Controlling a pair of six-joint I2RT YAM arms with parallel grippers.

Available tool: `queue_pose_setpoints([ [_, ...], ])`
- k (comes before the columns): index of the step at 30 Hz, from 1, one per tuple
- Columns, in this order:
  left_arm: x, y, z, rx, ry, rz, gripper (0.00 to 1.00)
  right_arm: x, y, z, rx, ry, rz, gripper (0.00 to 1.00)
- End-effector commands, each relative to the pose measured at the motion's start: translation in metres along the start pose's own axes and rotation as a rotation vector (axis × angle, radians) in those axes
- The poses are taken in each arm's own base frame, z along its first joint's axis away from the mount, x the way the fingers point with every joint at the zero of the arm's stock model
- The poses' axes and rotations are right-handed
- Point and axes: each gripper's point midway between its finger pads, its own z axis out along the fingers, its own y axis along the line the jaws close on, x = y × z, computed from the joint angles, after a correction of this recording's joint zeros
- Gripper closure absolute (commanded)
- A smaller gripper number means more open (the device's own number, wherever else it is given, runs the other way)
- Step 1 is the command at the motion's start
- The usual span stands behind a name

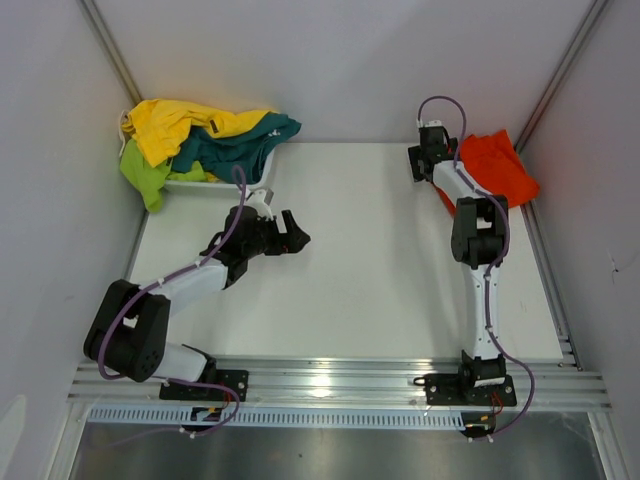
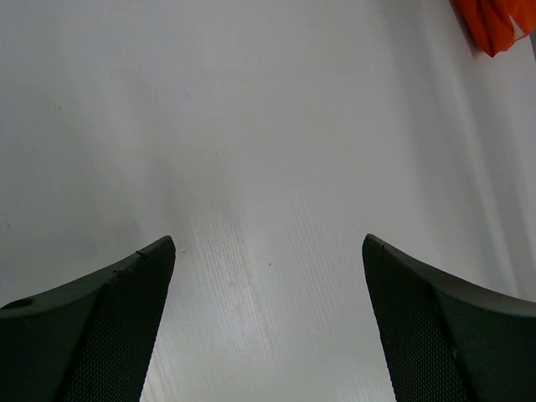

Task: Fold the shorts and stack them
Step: Neatly place the folded shorts to the corner

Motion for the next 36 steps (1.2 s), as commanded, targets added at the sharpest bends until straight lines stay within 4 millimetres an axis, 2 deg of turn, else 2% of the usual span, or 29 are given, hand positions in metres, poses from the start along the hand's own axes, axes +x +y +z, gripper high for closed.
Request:
queue_pose_setpoints([
  [1,-0.014,-0.015,0.002,0.048,-0.027,0.04,0.05,-0.026,-0.014,0.002,0.204,-0.071,-0.138,0.07],
  [4,-0.013,-0.015,0.002,0.049,-0.026,0.04,0.06,-0.014,-0.006,0.014,0.199,-0.038,-0.163,0.14],
  [5,-0.013,-0.014,0.002,0.05,-0.024,0.04,0.05,-0.019,-0.007,0.015,0.199,-0.048,-0.154,0.15],
  [6,-0.012,-0.014,0.002,0.047,-0.022,0.041,0.06,-0.017,-0.006,0.017,0.193,-0.043,-0.153,0.19],
  [10,-0.012,-0.012,0.004,0.041,-0.018,0.042,0.06,-0.011,0.001,0.024,0.185,-0.038,-0.172,0.23],
  [11,-0.012,-0.013,0.004,0.043,-0.018,0.042,0.05,-0.016,-0.001,0.024,0.195,-0.047,-0.167,0.26],
  [13,-0.012,-0.013,0.004,0.043,-0.018,0.042,0.05,-0.01,-0.003,0.031,0.201,-0.025,-0.169,0.28],
  [19,-0.012,-0.013,0.004,0.044,-0.017,0.044,0.05,-0.016,-0.011,0.037,0.251,-0.038,-0.126,0.43],
  [20,-0.012,-0.013,0.004,0.046,-0.018,0.044,0.05,-0.014,-0.012,0.041,0.259,-0.035,-0.125,0.48],
  [22,-0.012,-0.013,0.005,0.046,-0.016,0.044,0.05,-0.019,-0.016,0.041,0.286,-0.047,-0.105,0.51],
  [24,-0.011,-0.013,0.006,0.046,-0.011,0.043,0.05,-0.015,-0.024,0.045,0.334,-0.046,-0.088,0.57],
  [31,-0.009,-0.012,0.007,0.045,-0.005,0.043,0.05,-0.01,-0.051,0.055,0.39,-0.048,0.049,0.59],
  [34,-0.008,-0.011,0.008,0.046,-0.003,0.042,0.05,-0.005,-0.061,0.061,0.416,-0.046,0.078,0.56],
  [35,-0.008,-0.011,0.008,0.044,-0.004,0.043,0.05,-0.012,-0.065,0.061,0.422,-0.062,0.097,0.56],
  [36,-0.009,-0.012,0.008,0.045,-0.005,0.043,0.05,-0.01,-0.068,0.063,0.412,-0.056,0.106,0.55],
])
